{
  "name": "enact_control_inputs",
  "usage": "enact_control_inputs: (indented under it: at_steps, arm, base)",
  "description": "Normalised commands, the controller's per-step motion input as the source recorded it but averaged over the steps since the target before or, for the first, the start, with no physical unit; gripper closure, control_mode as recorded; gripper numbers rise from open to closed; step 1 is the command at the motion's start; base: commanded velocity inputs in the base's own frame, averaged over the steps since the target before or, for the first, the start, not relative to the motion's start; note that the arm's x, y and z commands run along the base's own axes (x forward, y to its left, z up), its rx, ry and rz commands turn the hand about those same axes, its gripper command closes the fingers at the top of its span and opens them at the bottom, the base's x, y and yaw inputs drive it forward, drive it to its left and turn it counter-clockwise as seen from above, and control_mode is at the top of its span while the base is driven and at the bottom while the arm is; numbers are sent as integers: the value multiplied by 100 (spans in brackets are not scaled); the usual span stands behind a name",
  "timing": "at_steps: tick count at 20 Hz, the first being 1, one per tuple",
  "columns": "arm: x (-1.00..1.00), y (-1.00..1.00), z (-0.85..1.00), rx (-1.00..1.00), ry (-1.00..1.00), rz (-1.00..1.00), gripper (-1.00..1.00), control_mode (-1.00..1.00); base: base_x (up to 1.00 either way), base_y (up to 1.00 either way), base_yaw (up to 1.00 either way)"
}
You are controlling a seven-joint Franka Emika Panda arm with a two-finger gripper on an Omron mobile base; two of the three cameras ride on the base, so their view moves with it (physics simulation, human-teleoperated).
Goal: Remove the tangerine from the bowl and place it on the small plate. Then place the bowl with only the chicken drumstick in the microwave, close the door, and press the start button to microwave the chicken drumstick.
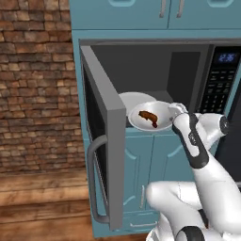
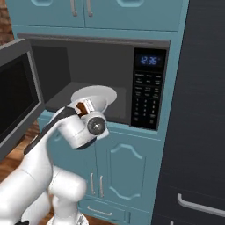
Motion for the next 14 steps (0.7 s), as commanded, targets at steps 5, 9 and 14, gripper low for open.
enact_control_inputs:
  at_steps: [5,9,14]
  arm:
    - [82,10,2,0,1,0,100,-100]
    - [83,14,11,0,5,0,100,-100]
    - [75,13,7,0,11,-2,100,-100]
  base:
    - [0,0,0]
    - [0,0,0]
    - [0,0,0]
